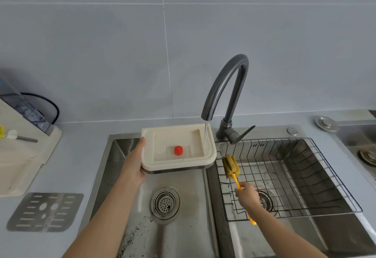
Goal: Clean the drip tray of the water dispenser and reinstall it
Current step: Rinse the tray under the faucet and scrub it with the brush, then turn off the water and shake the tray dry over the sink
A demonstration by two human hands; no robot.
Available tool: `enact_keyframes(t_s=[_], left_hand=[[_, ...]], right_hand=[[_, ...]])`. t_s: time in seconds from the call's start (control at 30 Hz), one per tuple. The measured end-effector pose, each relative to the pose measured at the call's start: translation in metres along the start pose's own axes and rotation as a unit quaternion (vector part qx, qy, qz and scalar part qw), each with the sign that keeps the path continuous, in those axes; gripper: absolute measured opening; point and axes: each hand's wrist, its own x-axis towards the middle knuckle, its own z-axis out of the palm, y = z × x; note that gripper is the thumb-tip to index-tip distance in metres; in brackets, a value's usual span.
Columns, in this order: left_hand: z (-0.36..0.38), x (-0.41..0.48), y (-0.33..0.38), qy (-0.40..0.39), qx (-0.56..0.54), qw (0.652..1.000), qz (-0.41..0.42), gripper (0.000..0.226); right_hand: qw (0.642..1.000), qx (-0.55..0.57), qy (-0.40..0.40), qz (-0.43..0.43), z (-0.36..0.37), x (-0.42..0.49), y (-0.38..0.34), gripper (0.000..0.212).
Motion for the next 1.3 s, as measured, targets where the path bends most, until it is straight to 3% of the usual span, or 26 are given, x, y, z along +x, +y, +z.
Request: enact_keyframes(t_s=[0.37,0.6,0.77,1.3], left_hand=[[0.001,0.001,-0.002,0.005,0.001,1.0,-0.001,0.019],[0.004,-0.002,-0.005,0.006,0.013,1.0,0.001,0.019],[0.006,-0.003,-0.003,0.009,0.008,1.0,0.002,0.018],[0.002,-0.001,-0.003,0.017,0.006,1.0,-0.003,0.019]], right_hand=[[0.991,-0.107,-0.079,-0.008,-0.017,-0.005,-0.02,0.043],[0.991,0.098,-0.076,-0.056,-0.054,0.006,-0.072,0.087],[0.965,0.225,-0.103,-0.086,-0.066,0.007,-0.105,0.1],[0.947,0.282,-0.117,-0.101,-0.062,0.019,-0.131,0.105]])
